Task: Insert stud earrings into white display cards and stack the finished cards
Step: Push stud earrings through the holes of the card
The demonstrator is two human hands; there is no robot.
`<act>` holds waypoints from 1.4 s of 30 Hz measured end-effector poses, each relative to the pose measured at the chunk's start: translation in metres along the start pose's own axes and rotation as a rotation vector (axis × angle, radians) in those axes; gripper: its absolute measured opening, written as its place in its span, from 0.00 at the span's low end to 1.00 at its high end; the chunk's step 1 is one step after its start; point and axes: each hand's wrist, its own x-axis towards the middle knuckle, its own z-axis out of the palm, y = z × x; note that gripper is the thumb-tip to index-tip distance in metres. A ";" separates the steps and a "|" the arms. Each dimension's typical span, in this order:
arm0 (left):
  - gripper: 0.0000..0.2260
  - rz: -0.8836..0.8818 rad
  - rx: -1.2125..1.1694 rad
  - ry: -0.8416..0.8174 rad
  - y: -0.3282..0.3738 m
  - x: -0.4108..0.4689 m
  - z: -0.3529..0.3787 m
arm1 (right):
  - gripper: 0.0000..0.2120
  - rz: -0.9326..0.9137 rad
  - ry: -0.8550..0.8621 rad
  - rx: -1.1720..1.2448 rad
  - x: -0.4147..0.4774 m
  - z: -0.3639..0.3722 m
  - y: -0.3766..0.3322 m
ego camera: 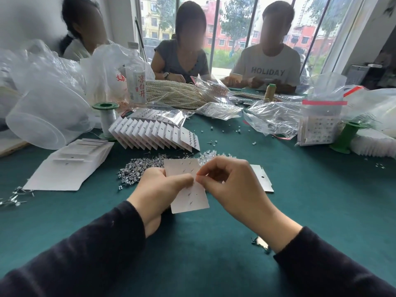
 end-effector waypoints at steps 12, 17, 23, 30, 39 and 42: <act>0.03 0.017 0.028 -0.016 -0.002 0.001 -0.001 | 0.05 -0.030 0.020 -0.027 -0.001 0.003 -0.001; 0.03 0.021 0.027 -0.011 -0.002 0.002 -0.001 | 0.06 -0.026 -0.005 -0.031 -0.001 0.003 -0.001; 0.03 0.019 0.030 -0.015 -0.003 0.002 -0.001 | 0.06 -0.031 -0.001 -0.058 -0.001 0.003 0.000; 0.03 0.018 0.027 -0.016 -0.003 0.002 -0.002 | 0.06 -0.024 -0.009 -0.057 -0.001 0.002 0.000; 0.04 0.021 0.006 -0.032 -0.002 0.001 -0.001 | 0.03 -0.045 -0.020 -0.059 -0.003 0.005 -0.001; 0.04 0.022 0.011 -0.031 -0.001 0.000 -0.001 | 0.04 -0.038 -0.020 -0.062 -0.004 0.006 -0.001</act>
